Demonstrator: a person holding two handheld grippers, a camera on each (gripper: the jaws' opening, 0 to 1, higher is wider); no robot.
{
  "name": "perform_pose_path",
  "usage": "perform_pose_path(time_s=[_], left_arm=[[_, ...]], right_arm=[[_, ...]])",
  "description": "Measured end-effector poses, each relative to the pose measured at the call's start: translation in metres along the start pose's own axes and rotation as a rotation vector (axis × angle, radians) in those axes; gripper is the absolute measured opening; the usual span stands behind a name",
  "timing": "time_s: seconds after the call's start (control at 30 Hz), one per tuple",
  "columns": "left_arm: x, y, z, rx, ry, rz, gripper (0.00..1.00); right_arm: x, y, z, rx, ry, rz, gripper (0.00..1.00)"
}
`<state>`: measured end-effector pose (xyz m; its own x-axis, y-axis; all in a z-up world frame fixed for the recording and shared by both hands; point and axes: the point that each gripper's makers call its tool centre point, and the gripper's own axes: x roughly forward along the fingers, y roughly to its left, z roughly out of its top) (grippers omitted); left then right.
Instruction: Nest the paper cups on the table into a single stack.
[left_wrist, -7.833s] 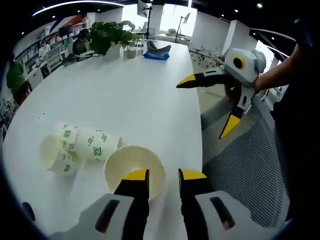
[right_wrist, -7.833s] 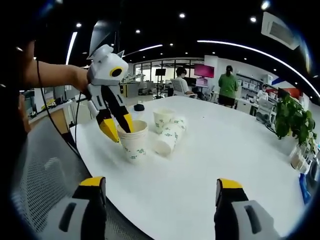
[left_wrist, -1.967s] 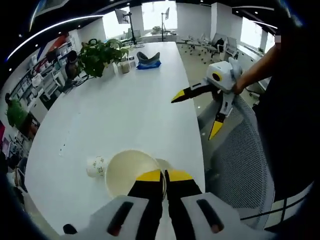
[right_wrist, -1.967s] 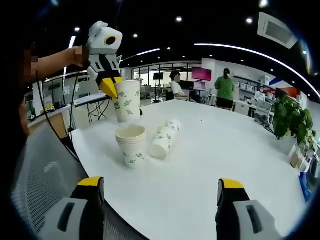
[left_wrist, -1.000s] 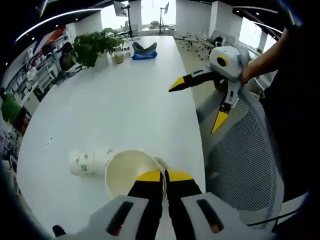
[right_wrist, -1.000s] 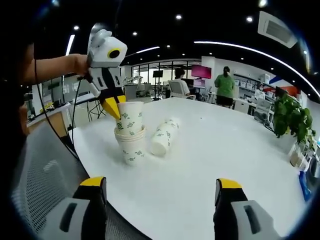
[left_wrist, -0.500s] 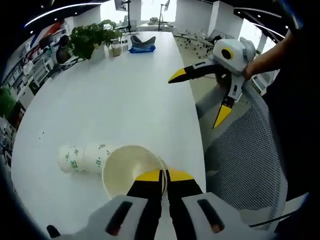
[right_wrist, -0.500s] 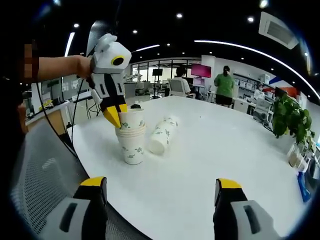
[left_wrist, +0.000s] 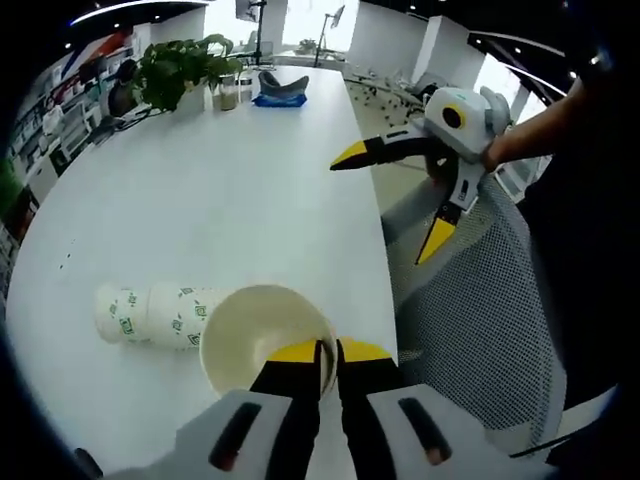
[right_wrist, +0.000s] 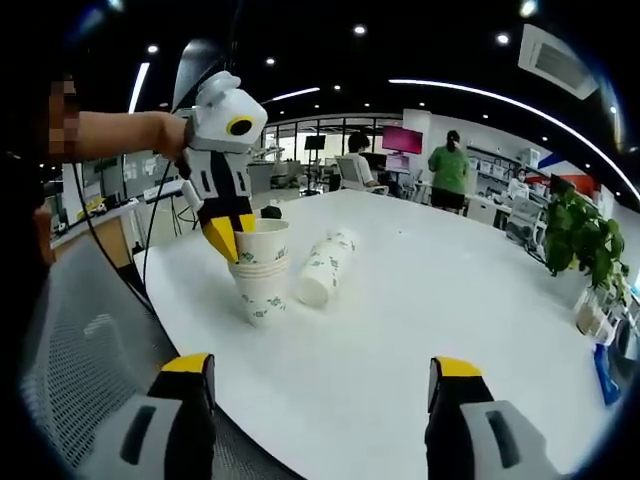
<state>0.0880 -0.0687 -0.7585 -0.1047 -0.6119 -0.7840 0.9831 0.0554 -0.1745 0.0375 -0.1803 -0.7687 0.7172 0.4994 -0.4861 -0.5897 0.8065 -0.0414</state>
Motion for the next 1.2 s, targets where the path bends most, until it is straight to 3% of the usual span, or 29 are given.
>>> perform_pose_path(time_s=[0.2, 0.63, 1.2], left_arm=[[0.007, -0.003, -0.007, -0.003, 0.038, -0.023, 0.04], [0.017, 0.001, -0.019, -0.019, 0.053, -0.039, 0.05], [0.022, -0.005, -0.017, -0.035, 0.049, -0.040, 0.06]], right_arm=[[0.001, -0.001, -0.002, -0.001, 0.008, -0.001, 0.87], [0.001, 0.000, -0.002, -0.005, 0.015, -0.001, 0.87], [0.000, 0.002, -0.001, -0.004, 0.013, 0.002, 0.87]])
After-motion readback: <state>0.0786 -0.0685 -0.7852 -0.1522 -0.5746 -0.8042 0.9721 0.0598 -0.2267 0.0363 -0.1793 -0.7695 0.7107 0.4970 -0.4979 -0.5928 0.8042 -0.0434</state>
